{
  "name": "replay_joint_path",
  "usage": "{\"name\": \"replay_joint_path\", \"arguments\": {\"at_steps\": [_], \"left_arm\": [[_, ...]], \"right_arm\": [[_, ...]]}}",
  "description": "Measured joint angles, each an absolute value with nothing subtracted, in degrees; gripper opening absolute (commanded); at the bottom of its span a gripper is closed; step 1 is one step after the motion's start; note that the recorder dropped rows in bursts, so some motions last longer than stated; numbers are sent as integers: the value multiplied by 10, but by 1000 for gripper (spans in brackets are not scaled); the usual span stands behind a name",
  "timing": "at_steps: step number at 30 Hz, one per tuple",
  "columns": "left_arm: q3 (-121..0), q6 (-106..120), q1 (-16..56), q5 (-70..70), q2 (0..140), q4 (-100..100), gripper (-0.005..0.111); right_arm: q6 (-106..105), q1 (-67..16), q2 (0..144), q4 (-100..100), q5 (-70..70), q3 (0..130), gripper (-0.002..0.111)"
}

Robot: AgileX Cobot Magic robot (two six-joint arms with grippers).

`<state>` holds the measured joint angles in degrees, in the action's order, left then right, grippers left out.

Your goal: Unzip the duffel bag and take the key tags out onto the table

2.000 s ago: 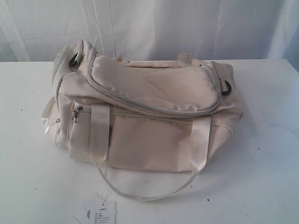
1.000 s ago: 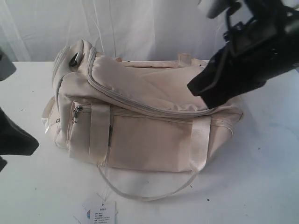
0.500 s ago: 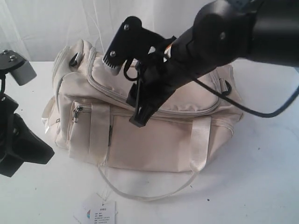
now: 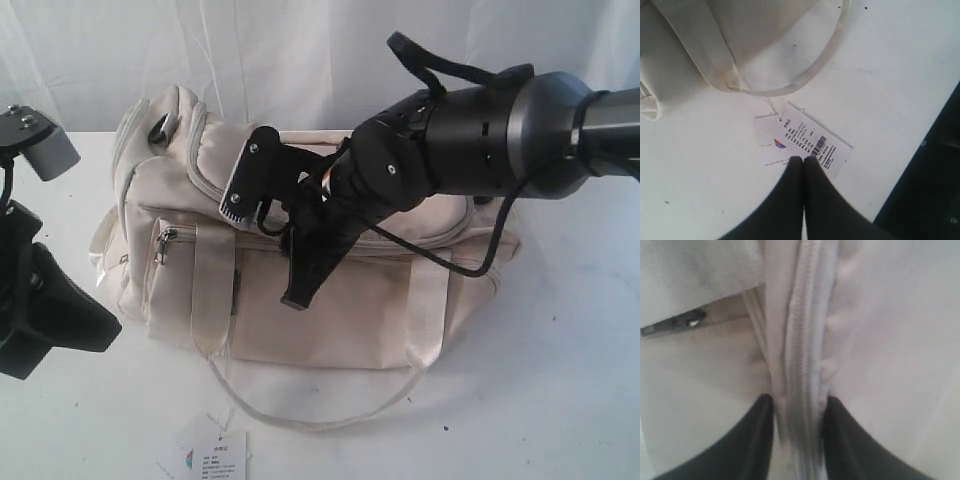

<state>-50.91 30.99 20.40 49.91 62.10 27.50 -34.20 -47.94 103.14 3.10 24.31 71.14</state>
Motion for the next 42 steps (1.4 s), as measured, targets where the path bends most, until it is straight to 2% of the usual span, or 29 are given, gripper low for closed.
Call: {"name": "replay_joint_path", "arguments": {"at_steps": [1,2,14,19,31,34,36,37,38,39,41,42], "left_arm": [[-509,311,204,499,621,276,0],[-509,314,204,499,621,276,0],[-509,317,204,498,621,276,0],[-509,317,204,498,621,274,0],[-509,319,204,497,621,274,0],[-509,319,204,497,621,274,0],[-509,319,204,497,621,274,0],[-509,319,204,497,621,274,0],[-509,319,204,497,621,274,0],[-509,320,204,497,621,274,0],[-509,320,204,497,621,274,0],[-509,320,204,497,621,274,0]], "right_arm": [[-320,-479,1034,32,242,713,0],[-303,-479,1035,33,243,713,0],[-230,-522,1032,25,424,724,0],[-223,-582,1029,-25,492,724,0],[-235,-605,1012,-76,562,748,1],[-238,-605,995,-76,565,758,11],[-244,-605,987,-75,571,764,28],[-246,-605,986,-78,574,765,41],[-246,-606,986,-85,581,765,49],[-246,-606,986,-88,585,765,64],[-246,-606,986,-97,600,768,73],[-246,-606,984,-93,616,773,73]]}}
